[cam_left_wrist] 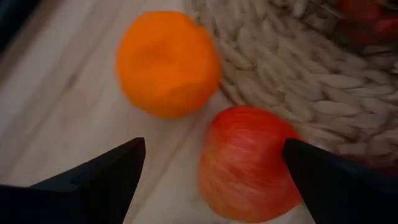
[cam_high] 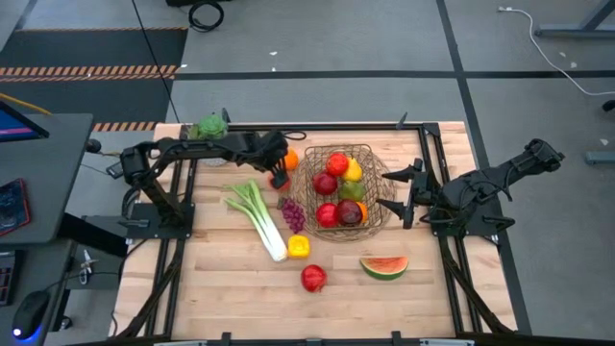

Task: Build produce basket
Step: Put the apple into the wire basket

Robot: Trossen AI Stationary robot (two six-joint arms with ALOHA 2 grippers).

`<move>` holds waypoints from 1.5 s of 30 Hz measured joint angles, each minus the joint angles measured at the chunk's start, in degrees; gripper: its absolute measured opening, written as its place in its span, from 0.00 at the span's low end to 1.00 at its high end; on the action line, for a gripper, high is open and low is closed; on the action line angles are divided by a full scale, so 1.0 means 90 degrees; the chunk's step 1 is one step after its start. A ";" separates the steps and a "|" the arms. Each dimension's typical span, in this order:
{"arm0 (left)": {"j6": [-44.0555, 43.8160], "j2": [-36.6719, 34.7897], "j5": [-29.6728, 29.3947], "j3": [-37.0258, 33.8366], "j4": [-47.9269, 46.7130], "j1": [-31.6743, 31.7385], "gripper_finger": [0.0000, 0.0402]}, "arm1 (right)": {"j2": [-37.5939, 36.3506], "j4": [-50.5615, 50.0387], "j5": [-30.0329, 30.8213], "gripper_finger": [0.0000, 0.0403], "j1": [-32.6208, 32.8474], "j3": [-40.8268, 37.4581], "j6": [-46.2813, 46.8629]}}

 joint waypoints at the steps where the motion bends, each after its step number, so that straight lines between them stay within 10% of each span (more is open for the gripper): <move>1: -0.0063 0.0002 0.0050 -0.0016 0.0016 -0.0005 0.97 | 0.0000 0.0002 0.0001 0.89 0.0000 0.0000 -0.0005; 15: -0.1036 0.0036 0.0371 -0.0042 -0.0170 -0.0061 0.97 | 0.0002 0.0124 0.0100 0.89 0.0000 0.0000 -0.0171; 28: 0.1946 0.0036 0.0370 -0.0040 -0.0185 -0.0075 0.97 | 0.0002 0.0188 0.0097 0.89 0.0000 0.0000 -0.0188; 45: 0.2621 0.0134 0.0198 -0.0035 -0.0892 -0.0072 0.97 | 0.0002 0.0189 0.0095 0.89 0.0000 0.0000 -0.0142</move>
